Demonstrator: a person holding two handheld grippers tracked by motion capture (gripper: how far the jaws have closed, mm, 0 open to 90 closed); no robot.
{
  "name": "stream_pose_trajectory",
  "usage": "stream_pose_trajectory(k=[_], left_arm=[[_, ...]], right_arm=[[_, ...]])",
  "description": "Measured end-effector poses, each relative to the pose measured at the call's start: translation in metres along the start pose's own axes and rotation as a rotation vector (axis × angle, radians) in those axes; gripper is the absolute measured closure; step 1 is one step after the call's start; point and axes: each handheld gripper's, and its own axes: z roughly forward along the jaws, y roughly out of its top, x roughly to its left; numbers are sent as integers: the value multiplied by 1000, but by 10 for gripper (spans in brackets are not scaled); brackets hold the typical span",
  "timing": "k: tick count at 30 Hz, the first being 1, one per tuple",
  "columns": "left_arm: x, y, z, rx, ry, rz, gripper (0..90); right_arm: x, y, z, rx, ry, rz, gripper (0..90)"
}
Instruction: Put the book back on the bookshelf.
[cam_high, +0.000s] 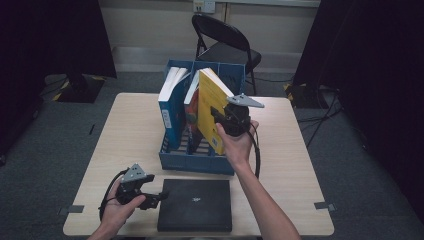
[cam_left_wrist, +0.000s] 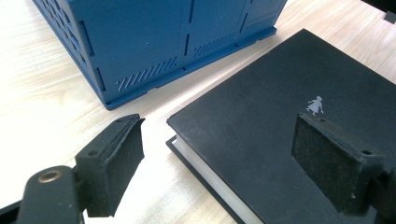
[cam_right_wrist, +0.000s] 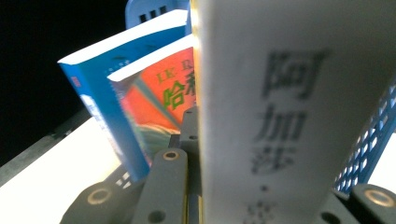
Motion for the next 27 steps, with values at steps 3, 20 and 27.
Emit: stream_pose_trajectory(k=[3,20,27], left_arm=[[1,-1,1,10,2,-1,163],[1,0,-2,2,5,3,166],[1,-1,-1,1,14,3,166]], right_arm=[[4,0,8,6,-25,-10,758],[4,3,39,12,-104,42,759],[2,4,50,5,-105,55,758]])
